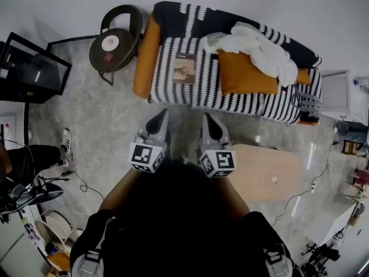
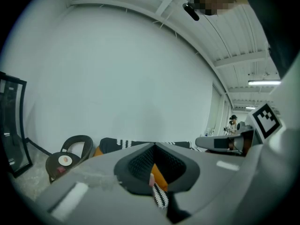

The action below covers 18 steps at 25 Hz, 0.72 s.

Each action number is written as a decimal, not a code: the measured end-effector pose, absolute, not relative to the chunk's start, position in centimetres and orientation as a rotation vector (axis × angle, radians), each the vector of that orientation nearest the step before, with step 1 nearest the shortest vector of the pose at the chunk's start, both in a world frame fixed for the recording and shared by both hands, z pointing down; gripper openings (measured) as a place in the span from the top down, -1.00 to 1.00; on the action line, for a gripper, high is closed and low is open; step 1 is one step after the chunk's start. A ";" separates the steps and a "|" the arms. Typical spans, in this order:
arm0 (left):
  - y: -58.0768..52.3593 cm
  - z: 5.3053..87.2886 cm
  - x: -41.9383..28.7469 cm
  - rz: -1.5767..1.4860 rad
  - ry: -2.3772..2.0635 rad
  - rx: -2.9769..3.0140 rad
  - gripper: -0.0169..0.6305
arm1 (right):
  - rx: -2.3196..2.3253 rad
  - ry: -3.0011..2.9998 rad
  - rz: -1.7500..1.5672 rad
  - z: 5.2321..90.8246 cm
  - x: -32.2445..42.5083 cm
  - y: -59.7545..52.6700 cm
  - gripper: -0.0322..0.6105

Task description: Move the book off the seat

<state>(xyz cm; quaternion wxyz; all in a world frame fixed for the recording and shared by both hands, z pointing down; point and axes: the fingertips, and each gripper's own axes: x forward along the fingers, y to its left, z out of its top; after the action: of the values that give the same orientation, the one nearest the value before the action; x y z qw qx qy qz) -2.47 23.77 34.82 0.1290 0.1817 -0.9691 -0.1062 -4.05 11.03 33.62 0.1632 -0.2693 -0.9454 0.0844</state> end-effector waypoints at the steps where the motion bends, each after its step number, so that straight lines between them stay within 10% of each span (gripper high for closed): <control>1: 24.3 34.8 -3.3 -0.308 -2.813 0.536 0.93 | -0.759 -2.697 0.241 33.6 -4.8 11.5 0.88; 18: 33.0 35.4 -15.7 -0.316 -2.773 0.678 0.93 | -0.608 -2.719 0.259 33.6 -16.2 20.1 0.88</control>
<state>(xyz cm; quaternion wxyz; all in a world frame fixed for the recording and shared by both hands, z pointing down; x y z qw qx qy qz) -15.65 32.95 35.38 0.1345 0.2339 -0.9567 -0.1092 -16.18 20.07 33.61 0.1708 -0.2140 -0.9574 0.0913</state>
